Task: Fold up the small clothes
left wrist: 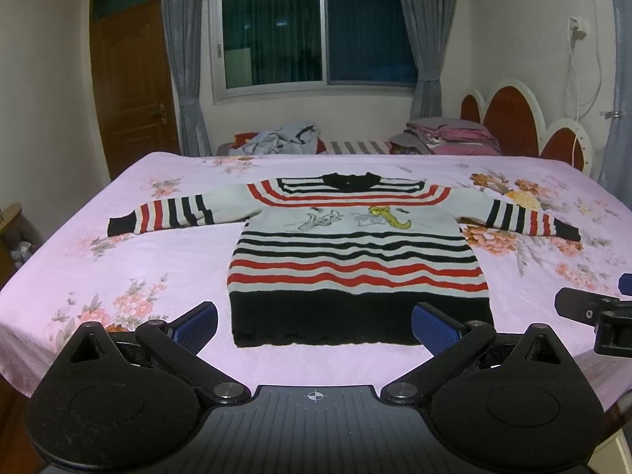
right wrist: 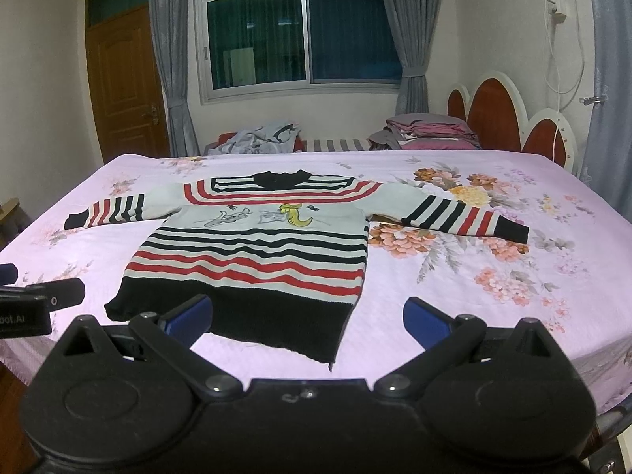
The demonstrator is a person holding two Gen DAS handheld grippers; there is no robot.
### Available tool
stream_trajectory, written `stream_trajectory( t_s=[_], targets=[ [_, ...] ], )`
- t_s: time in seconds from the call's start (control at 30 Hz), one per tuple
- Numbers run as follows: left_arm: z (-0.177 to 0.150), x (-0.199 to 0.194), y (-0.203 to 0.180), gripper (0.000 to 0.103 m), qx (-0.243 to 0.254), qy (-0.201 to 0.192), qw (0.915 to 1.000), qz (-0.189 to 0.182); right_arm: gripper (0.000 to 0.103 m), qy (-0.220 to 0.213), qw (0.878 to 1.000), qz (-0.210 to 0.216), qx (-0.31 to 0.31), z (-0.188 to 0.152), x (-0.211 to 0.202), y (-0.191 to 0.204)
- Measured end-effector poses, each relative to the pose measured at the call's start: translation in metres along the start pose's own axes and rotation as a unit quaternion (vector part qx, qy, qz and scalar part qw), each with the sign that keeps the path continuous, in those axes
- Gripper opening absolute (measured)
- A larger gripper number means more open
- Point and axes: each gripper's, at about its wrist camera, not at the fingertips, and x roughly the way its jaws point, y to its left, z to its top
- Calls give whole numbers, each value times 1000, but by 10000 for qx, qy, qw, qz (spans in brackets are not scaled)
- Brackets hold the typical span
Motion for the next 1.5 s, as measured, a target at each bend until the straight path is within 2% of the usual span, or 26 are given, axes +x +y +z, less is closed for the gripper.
stream_trajectory(
  t_s=[1.5],
  targets=[
    [0, 2, 0, 103, 19, 14, 10000, 34, 103, 8, 10000, 4, -7, 3, 3, 0]
  ],
)
